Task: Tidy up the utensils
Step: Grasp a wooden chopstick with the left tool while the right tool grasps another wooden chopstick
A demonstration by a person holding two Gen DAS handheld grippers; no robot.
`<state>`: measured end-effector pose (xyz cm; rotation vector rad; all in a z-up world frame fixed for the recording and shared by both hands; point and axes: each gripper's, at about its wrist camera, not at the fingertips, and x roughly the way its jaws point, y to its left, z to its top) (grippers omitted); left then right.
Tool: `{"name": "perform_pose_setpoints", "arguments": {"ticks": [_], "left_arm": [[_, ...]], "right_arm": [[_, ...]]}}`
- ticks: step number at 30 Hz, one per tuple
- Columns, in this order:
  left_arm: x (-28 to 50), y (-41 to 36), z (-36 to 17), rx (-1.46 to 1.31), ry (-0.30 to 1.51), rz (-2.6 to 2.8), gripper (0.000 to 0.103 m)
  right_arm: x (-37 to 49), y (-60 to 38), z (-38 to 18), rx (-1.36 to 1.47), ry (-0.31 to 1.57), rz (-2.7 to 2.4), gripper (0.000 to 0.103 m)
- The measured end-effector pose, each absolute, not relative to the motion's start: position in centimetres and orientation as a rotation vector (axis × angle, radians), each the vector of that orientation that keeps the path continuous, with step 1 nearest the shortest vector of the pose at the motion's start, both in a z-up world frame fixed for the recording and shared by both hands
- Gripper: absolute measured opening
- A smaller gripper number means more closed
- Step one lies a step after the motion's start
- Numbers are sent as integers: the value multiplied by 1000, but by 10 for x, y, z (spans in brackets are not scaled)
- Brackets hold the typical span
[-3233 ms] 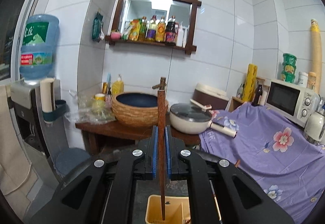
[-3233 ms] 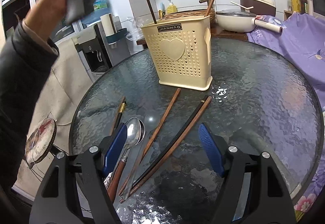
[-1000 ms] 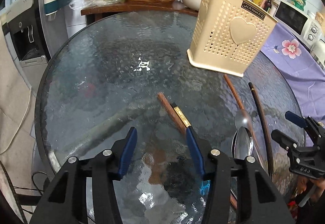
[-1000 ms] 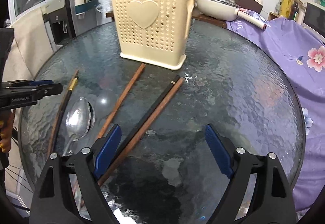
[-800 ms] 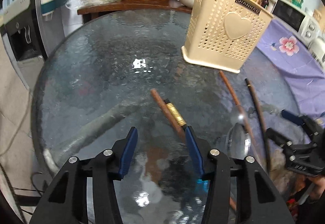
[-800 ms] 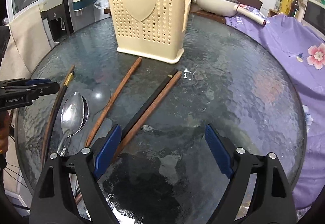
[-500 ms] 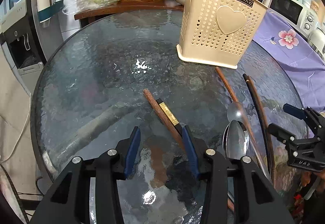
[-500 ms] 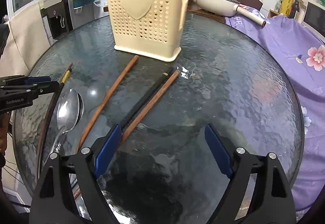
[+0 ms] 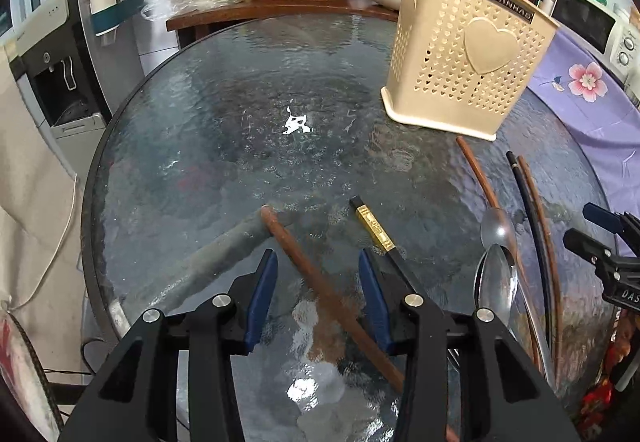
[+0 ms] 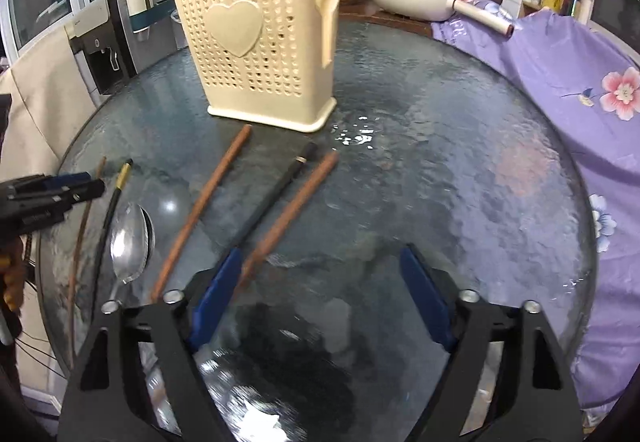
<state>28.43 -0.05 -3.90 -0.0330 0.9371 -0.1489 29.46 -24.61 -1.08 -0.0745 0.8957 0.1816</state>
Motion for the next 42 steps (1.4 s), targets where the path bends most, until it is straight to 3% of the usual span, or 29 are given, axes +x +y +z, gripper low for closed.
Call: {"name": "perform_pose_setpoints", "arguments": {"ticks": [4, 10, 14, 16, 25, 34, 42], "left_arm": [[284, -4, -39, -10, 927, -134, 37], [287, -4, -39, -11, 923, -125, 30], [292, -8, -39, -17, 923, -137, 26], [296, -12, -39, -23, 928, -146, 23], [311, -27, -39, 0, 939, -171, 10], [322, -34, -38, 33, 952, -173, 7], [334, -35, -37, 37, 974, -179, 7]], "right_arm": [[308, -234, -21, -87, 942, 172, 65], [315, -234, -23, -126, 959, 159, 62], [327, -243, -22, -126, 999, 180, 53], [338, -250, -20, -98, 1017, 170, 44], [363, -238, -19, -95, 1030, 145, 37], [369, -227, -19, -113, 1024, 164, 15], [374, -225, -20, -104, 1008, 164, 11]]}}
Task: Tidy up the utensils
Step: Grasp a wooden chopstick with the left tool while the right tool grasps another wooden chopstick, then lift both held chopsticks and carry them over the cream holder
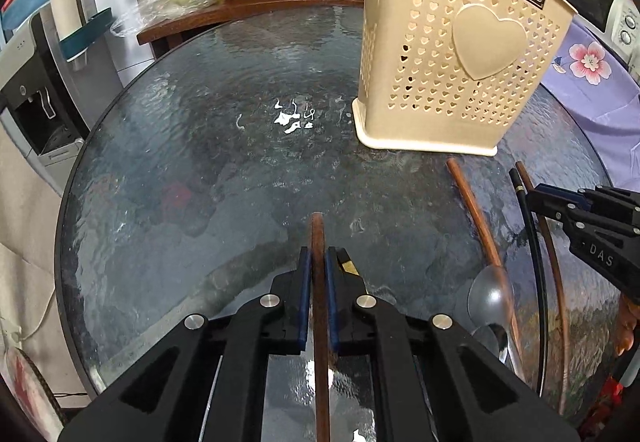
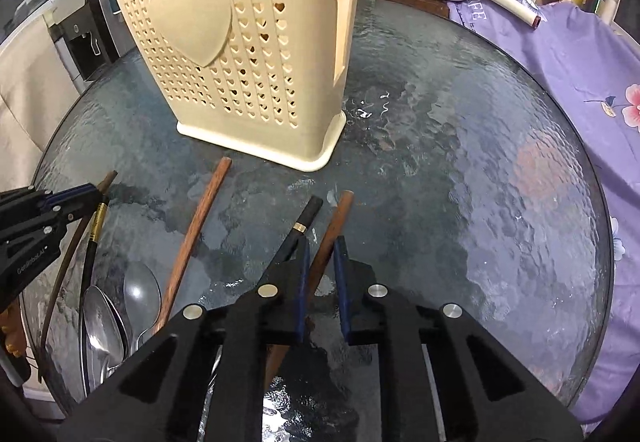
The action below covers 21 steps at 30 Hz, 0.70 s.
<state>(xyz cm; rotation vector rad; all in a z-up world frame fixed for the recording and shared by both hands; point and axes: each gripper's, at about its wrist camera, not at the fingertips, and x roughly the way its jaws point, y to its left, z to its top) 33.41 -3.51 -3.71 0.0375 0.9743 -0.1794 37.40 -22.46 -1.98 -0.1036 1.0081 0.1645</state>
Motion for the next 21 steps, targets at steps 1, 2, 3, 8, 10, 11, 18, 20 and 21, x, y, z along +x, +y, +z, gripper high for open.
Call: {"name": "perform_pose_setpoints", "arguments": {"ticks": [1, 2, 3, 8, 10, 11, 18, 20, 21], "left_arm": [[336, -34, -37, 31, 976, -177, 7], [337, -34, -37, 30, 975, -176, 7], [339, -34, -37, 32, 974, -172, 7], [345, -37, -38, 44, 969, -155, 7], [348, -37, -38, 31, 970, -153, 7], [349, -36, -38, 24, 971, -153, 7], [357, -31, -36, -15, 959, -155, 7], [357, -27, -31, -33, 946, -156, 7], [357, -24, -28, -44, 937, -157, 7]], "right_arm": [[374, -224, -20, -99, 1007, 164, 8], [374, -225, -20, -89, 1005, 163, 8], [375, -226, -20, -79, 1001, 165, 7], [378, -231, -20, -67, 992, 171, 7], [380, -235, -21, -49, 991, 178, 7], [381, -237, -21, -34, 990, 183, 7], [382, -250, -21, 40, 966, 204, 7], [382, -255, -17, 64, 949, 206, 7], [381, -257, -14, 79, 937, 212, 7]]}}
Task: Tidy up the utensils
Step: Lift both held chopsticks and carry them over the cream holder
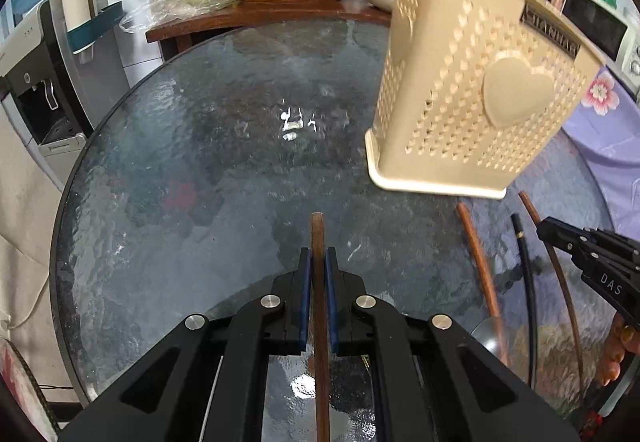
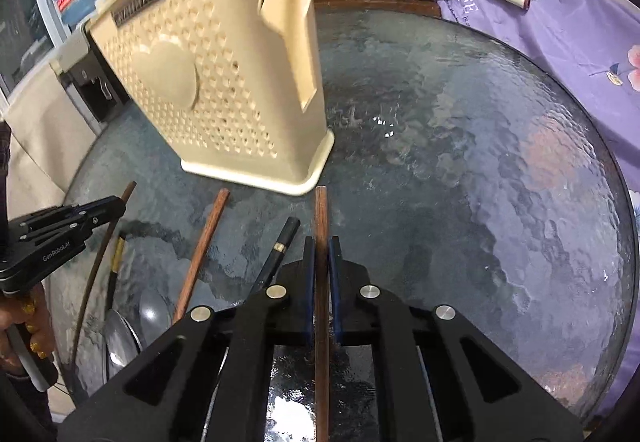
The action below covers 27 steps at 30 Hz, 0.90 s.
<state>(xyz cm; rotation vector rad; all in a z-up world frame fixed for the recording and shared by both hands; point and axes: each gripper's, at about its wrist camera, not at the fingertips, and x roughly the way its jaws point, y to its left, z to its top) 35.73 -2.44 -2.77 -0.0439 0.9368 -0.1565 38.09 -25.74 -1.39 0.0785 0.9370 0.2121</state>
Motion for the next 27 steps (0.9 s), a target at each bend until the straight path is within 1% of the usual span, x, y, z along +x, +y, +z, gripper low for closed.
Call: {"name": "perform_pose_setpoints", "arguments": {"ticks": [6, 11, 18, 27], "left_arm": [[350, -10, 0, -98, 865, -162, 7], [340, 0, 36, -143, 779, -171, 7], [312, -1, 75, -160, 677, -212, 7], [283, -6, 100, -138, 604, -251, 7]], "right_arm": [[370, -271, 16, 139, 841, 258, 7], [357, -280, 41, 184, 772, 308, 7], [339, -287, 68, 224, 695, 364, 7], [309, -286, 97, 204, 617, 419, 7]]}}
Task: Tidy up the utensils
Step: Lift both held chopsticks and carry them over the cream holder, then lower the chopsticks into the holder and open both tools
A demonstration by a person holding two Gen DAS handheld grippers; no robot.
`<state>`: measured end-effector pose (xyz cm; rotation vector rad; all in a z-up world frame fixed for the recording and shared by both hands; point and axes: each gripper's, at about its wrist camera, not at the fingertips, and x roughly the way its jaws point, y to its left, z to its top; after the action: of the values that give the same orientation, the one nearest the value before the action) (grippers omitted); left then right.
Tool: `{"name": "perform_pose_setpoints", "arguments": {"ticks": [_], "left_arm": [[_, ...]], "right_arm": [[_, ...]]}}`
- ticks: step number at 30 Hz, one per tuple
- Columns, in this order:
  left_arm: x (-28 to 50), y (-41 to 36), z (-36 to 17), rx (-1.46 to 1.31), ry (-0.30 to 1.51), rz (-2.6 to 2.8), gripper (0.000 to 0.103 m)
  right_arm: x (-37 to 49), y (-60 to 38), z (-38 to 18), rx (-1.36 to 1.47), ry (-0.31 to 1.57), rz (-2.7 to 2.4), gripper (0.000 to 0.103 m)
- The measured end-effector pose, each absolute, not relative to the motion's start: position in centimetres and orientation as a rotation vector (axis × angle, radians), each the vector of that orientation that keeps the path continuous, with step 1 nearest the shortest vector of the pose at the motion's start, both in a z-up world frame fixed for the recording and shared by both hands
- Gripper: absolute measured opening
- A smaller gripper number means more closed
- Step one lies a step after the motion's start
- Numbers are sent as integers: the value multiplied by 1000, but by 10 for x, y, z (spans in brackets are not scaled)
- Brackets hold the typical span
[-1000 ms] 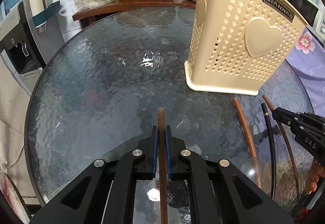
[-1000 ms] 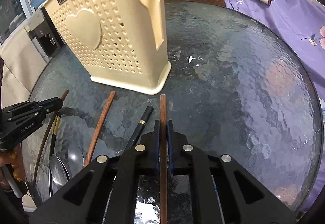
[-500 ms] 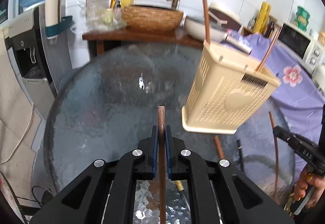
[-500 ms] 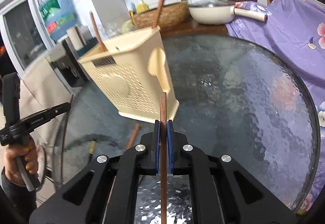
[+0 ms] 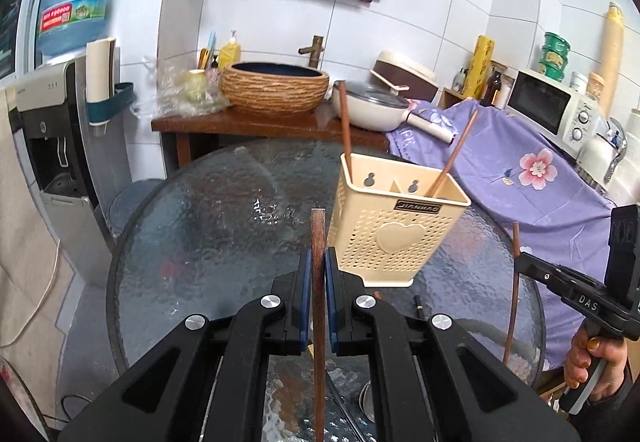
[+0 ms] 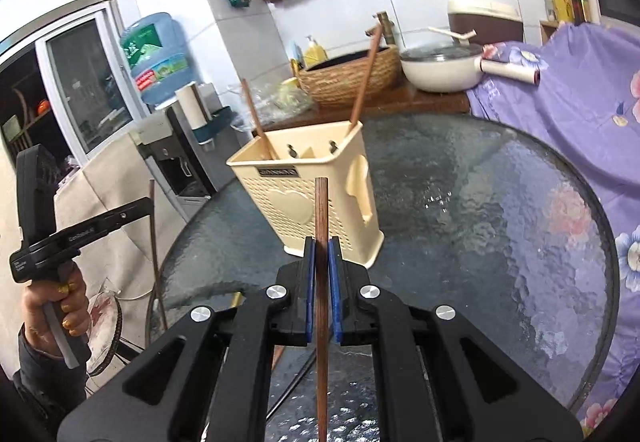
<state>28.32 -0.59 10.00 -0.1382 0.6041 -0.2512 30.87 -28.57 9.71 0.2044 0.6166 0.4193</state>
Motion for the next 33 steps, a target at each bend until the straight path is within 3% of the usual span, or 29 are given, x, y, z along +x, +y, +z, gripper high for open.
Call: {"name": "perform_pose_setpoints", "arguments": {"ticks": [17, 33], "left_arm": [[243, 0, 156, -126, 445, -289, 6], [279, -24, 246, -151, 301, -291, 6]], "right_arm": [[275, -267, 161, 139, 488, 500, 7], [317, -249, 248, 112, 366, 454, 7]]}}
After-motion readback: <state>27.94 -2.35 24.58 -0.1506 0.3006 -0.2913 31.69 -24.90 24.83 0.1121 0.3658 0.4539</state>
